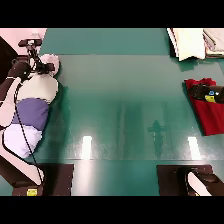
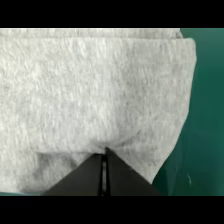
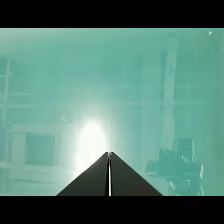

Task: Fold the shirts.

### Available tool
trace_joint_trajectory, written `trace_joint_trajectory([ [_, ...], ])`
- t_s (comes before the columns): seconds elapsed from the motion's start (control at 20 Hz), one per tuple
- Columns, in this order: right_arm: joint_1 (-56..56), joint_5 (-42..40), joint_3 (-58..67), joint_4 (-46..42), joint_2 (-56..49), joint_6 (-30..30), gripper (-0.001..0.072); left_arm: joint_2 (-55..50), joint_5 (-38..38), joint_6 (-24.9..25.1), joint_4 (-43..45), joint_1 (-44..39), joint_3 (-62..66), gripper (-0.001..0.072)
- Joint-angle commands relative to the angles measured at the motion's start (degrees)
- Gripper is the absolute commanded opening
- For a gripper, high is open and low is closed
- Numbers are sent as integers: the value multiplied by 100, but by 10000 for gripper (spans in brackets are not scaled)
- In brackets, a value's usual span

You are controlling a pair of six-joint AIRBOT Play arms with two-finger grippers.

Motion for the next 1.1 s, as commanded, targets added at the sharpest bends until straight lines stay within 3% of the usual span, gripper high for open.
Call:
trace_joint_trajectory([
  [0.0,20,-24,4,11,2,4,15,-87,-356,-4,4,9,396,20],
  [0.2,20,-42,365,15,2,4,15,168,-1268,15,4,2,1539,19],
  [0.55,-44,-44,2391,-52,-4,0,15,2756,-1993,562,-96,-695,2264,17],
  [0.7,-168,245,2979,-50,-142,-2,15,3569,-2933,800,-96,-1462,2251,17],
  [0.85,-168,632,3351,-50,-382,-4,15,3770,-3794,688,-96,-2465,2243,16],
  [1.05,7,1097,3644,-46,-675,-4,15,3611,-3871,487,-219,-4245,1370,19],
])
